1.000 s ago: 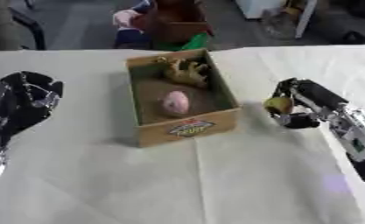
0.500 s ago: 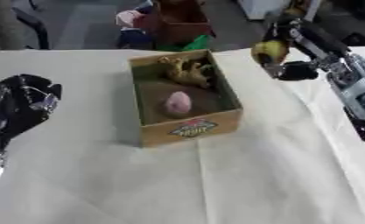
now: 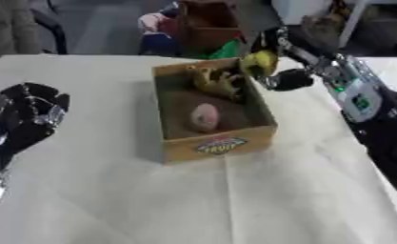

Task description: Pick up objects on the table and place them in the box.

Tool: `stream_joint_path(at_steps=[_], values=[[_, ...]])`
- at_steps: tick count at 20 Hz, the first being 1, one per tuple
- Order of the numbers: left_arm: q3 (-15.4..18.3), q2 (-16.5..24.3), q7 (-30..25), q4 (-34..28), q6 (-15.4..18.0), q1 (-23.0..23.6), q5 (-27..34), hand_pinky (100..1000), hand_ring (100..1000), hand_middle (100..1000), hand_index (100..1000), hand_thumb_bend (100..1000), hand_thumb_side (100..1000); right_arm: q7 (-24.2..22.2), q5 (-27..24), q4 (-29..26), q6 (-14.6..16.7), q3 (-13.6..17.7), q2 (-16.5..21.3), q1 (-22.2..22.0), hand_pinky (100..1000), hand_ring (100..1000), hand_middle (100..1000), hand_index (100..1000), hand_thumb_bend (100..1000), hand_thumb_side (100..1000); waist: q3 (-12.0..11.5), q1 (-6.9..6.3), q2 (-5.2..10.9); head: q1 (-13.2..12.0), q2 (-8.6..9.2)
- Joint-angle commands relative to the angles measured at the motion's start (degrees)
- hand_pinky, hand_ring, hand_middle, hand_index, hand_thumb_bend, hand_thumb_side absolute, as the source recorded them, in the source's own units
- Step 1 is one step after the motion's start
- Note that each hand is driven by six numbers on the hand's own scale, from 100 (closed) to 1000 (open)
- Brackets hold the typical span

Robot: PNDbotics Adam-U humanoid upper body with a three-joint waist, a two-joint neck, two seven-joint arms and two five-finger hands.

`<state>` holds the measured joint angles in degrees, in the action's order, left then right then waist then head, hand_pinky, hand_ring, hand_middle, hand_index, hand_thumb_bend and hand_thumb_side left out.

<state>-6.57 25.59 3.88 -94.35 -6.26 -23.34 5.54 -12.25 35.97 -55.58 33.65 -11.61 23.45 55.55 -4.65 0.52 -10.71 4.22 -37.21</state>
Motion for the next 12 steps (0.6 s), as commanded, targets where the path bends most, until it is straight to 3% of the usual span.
stream_joint_path(at_steps=[1,3,5,7,12], values=[[0.1,0.4,-0.3,-1.4,0.1,-1.2,0.4,559,503,502,619,301,223,-1.4,1.8,1.8,1.4,0.6,-0.3,1.9,527,630,697,721,280,484,-0.4,-0.02,0.72,0.4,0.89],[0.1,0.3,-0.3,-1.4,0.1,-1.3,0.6,560,503,501,619,301,223,-4.2,3.4,2.7,2.2,0.2,-0.9,2.1,605,727,758,777,438,529,-0.7,0.01,0.61,0.5,0.98],[0.0,0.3,-0.4,-1.5,0.1,-1.3,0.6,560,503,501,619,301,223,-6.6,4.5,2.6,3.3,0.1,-1.2,2.1,740,825,832,841,450,520,-0.8,0.04,0.58,0.5,1.06],[0.1,0.3,-0.4,-1.4,0.1,-1.2,0.7,560,502,501,618,299,223,-7.7,4.6,1.8,3.8,0.2,-1.2,2.0,812,884,874,868,446,512,-0.7,0.08,0.60,0.4,1.06],[0.3,0.4,-0.1,-1.2,0.1,-0.6,0.7,560,502,500,617,296,224,-6.3,1.8,-1.4,2.9,0.6,0.3,1.2,803,877,875,864,450,499,-0.1,0.11,0.83,0.1,1.01]])
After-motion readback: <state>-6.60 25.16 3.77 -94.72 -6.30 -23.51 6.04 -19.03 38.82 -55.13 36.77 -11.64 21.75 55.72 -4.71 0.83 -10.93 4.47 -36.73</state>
